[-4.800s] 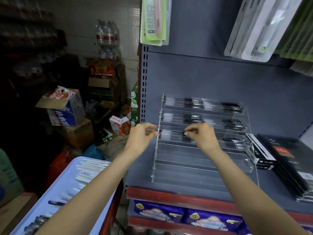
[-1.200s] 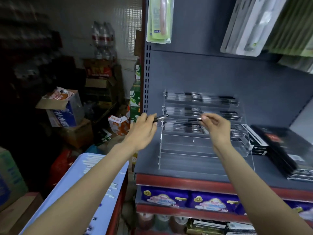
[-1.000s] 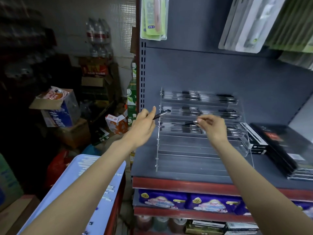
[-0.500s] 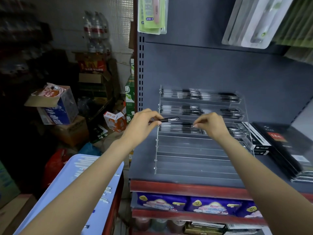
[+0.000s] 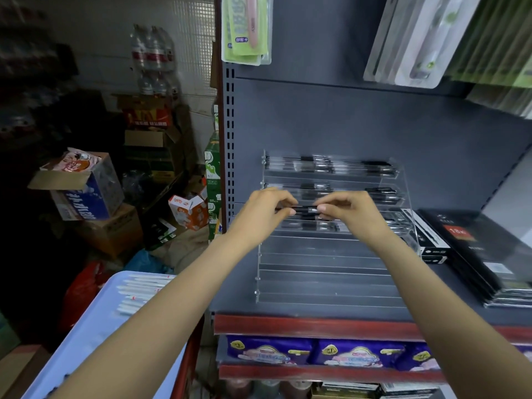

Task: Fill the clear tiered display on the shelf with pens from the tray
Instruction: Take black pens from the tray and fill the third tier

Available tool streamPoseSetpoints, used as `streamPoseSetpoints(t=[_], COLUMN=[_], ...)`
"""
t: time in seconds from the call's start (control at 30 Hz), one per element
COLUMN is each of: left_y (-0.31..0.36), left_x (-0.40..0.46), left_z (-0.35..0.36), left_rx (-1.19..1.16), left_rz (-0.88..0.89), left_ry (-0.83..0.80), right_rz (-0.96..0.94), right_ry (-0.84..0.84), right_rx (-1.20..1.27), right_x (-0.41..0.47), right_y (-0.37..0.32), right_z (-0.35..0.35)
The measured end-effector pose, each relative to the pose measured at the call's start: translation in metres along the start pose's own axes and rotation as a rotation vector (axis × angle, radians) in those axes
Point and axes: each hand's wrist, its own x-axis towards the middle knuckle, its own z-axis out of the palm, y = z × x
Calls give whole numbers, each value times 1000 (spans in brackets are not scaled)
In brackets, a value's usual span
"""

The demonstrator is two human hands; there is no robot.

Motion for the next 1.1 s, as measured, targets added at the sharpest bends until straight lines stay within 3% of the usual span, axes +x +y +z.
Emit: streamPoseSetpoints(t=[0.17, 0.37, 1.1], left_y=[-10, -16, -17], left_x=[5, 7, 2], left_z=[2, 5, 13], left_rx=[110, 428, 450], left_rz=[-31, -16, -47], left_ry=[-46, -133, -214], right_rz=[70, 61, 4], right_ry=[165, 139, -100], right_rx=[-43, -283, -794], right_x=[3, 6, 9], right_y=[24, 33, 31], right_z=[-19, -7, -4])
